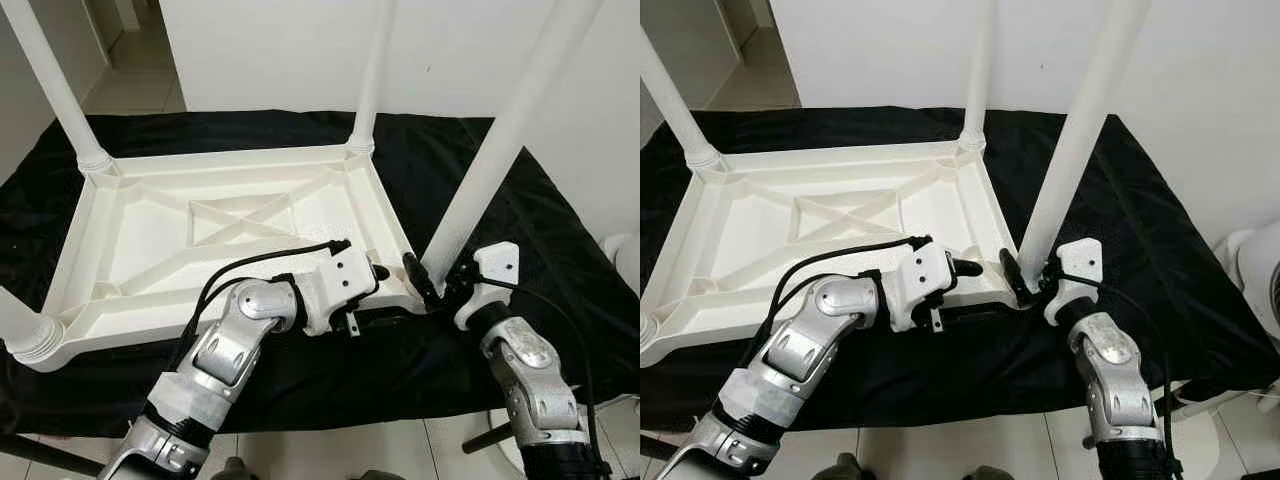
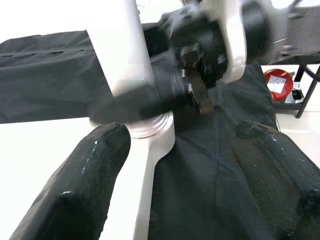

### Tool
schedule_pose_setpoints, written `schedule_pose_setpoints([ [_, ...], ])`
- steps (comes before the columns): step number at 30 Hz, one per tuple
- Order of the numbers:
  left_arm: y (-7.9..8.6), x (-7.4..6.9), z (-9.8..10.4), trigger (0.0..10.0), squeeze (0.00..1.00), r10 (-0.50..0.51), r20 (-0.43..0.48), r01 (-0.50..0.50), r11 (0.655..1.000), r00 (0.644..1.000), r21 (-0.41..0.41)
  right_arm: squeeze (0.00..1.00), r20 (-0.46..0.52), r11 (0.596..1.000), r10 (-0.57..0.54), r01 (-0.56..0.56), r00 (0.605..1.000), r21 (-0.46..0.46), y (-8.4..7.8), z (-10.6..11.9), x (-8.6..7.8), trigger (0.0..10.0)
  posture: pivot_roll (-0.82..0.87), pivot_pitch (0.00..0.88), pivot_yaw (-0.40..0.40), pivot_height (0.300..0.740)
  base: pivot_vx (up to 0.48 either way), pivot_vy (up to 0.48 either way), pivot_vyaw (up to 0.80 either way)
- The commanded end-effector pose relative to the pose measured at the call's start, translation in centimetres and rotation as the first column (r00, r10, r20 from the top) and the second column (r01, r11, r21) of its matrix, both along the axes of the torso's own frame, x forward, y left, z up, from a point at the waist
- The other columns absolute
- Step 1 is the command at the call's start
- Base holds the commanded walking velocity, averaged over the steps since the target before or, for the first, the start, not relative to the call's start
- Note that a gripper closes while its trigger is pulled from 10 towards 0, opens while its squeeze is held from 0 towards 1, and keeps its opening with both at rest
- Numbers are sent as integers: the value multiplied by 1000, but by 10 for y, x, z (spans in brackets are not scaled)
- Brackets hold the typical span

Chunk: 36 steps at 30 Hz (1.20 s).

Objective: Building children table

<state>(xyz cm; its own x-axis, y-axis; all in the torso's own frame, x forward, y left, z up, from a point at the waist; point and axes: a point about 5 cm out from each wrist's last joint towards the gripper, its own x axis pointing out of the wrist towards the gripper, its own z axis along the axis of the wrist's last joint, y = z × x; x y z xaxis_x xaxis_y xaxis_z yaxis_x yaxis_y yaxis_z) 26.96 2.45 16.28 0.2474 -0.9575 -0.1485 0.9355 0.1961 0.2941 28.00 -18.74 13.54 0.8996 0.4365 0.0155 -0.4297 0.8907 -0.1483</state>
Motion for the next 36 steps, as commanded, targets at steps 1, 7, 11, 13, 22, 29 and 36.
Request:
schedule_pose_setpoints([
  [1,1,4,0,10000,0,50,11,-50,999,999,-8,0,-25,998,61,-61,998,-17,2,-5,3,10000,-32,0,0,740,0,0,0],
  [7,2,4,0,10000,0,51,13,-51,999,999,-9,0,-53,988,141,-144,989,-48,10,-10,15,8431,-16,0,-3,740,0,0,0],
  [11,2,4,1,10000,0,54,14,-54,999,998,-10,0,-67,984,163,-167,984,-56,12,-14,16,980,-12,0,-8,740,0,0,0],
  [13,2,4,1,10000,0,55,16,-55,998,998,-11,0,-79,982,174,-179,981,-54,13,-17,16,0,-11,0,-9,740,0,0,0],
  [22,4,3,0,10000,0,62,13,-62,998,998,-13,0,-92,986,164,-167,982,-22,7,-23,10,0,-9,0,-6,740,0,0,0],
  [29,4,3,1,10000,0,59,11,-59,998,998,-11,0,-74,995,96,-94,993,29,6,-21,8,10000,-12,0,-1,740,0,0,0],
  [36,4,2,0,10000,0,54,5,-54,999,999,-8,0,-89,989,-144,145,985,5,6,-20,8,10000,-27,0,3,740,0,0,0],
])
